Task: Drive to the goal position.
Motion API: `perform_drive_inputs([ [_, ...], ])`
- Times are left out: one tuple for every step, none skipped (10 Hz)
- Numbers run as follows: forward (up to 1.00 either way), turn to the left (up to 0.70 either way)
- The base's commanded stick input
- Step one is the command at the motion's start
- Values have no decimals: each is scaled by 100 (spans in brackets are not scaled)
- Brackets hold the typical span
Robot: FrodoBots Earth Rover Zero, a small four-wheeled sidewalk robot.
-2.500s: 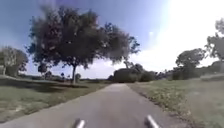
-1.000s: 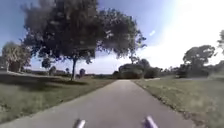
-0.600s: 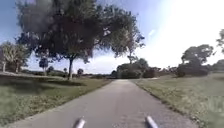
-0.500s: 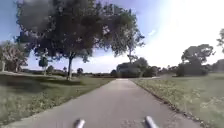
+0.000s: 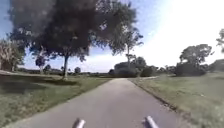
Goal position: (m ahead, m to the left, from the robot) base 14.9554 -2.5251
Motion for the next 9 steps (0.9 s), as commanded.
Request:
perform_drive_inputs([
  [70,0],
  [70,0],
  [70,0],
  [70,5],
  [70,21],
  [70,35],
  [70,35],
  [70,35],
  [70,35],
])
